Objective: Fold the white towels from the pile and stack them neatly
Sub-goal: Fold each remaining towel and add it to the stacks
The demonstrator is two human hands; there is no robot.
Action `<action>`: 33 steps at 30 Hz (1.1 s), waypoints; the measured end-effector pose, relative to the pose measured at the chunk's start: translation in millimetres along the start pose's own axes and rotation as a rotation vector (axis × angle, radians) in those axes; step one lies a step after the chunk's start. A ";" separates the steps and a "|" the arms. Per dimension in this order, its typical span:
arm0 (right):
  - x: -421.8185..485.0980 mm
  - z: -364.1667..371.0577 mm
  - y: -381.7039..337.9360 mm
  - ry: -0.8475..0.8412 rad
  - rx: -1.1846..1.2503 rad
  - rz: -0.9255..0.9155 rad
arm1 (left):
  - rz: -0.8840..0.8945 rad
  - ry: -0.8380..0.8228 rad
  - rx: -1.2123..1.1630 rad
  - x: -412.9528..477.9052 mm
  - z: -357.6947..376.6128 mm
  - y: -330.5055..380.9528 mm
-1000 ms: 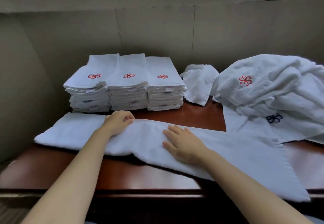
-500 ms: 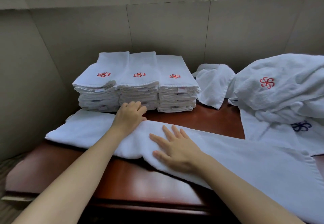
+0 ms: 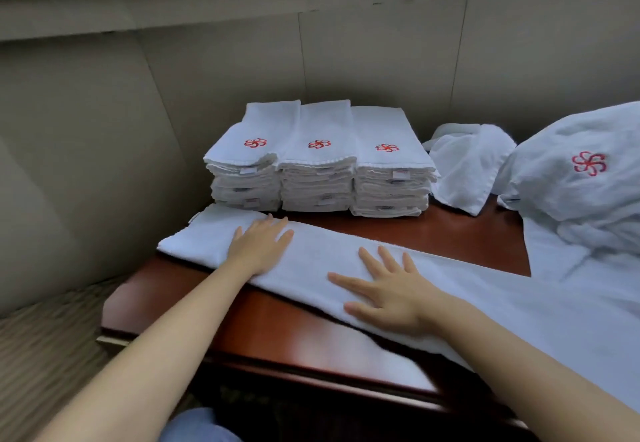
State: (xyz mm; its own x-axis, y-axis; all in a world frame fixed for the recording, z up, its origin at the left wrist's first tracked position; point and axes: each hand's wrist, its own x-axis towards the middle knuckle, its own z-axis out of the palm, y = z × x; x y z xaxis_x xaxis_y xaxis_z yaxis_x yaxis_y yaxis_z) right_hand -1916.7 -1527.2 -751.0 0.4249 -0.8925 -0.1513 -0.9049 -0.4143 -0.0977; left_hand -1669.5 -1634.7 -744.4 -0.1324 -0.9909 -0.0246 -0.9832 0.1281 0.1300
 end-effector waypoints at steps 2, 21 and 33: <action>2.4 3.2 -4.2 -0.020 0.018 0.037 | -0.215 0.045 0.004 -0.4 -3.9 -16.2; -13.0 -5.7 -9.1 0.133 0.420 0.040 | -0.572 0.561 -1.226 -42.7 -38.0 -26.2; -58.1 -45.1 39.7 0.184 1.821 0.653 | 0.764 0.187 -0.094 -112.5 -12.1 122.0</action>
State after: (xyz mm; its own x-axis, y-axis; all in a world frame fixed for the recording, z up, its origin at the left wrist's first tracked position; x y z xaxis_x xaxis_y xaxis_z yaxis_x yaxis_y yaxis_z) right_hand -1978.5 -1499.9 -701.7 -0.0301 -0.8629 -0.5045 0.2589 0.4807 -0.8378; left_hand -1773.1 -1508.1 -713.8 -0.7351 -0.6214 0.2711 -0.6125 0.7801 0.1271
